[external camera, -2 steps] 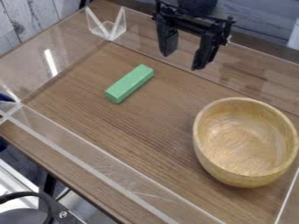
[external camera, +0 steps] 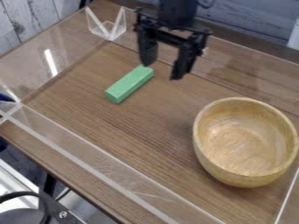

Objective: Put the green block in the brown bowl

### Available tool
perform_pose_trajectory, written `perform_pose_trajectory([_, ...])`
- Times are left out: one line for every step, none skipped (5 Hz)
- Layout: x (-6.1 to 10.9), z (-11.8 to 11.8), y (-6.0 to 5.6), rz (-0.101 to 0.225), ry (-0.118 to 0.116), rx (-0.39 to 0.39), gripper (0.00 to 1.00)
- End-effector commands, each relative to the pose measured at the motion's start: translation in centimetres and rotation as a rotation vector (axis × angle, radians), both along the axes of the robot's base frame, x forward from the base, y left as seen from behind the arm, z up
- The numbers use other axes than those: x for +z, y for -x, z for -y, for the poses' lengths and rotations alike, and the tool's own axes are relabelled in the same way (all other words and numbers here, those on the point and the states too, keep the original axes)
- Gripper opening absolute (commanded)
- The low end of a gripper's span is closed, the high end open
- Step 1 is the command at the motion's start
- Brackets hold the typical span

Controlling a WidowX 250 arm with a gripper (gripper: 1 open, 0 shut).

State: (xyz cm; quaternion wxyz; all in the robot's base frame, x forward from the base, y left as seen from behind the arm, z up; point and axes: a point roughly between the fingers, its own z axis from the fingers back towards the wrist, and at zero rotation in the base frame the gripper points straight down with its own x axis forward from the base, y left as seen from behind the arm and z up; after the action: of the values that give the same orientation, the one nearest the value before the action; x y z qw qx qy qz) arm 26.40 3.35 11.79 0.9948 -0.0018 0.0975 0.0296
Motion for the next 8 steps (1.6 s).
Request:
perform_pose_trajectory([1.2, -0.9, -0.6, 0.047, -0.085, -0.025, 1.00])
perform_pose_trajectory([0.7, -0.8, -1.2, 0.029, -0.137, -0.029, 1.00])
perform_pose_trajectory([0.5, -2.4, -1.5, 0.001, -0.146, 0.020, 1.00])
perform_pose_trajectory([0.5, -3.8, -1.8, -0.022, -0.154, 0.061, 1.00])
perform_pose_trajectory([-0.6, -4.9, -1.3, -0.002, -0.134, 0.060, 1.00])
perform_pose_trajectory([-2.1, -6.1, -0.3, 0.037, -0.098, 0.053, 1.00])
perform_pose_trajectory([-2.6, -6.3, 0.1, 0.073, -0.040, 0.038, 1.00])
perform_pose_trajectory([-2.8, -6.1, -0.2, 0.079, -0.014, 0.030, 1.00])
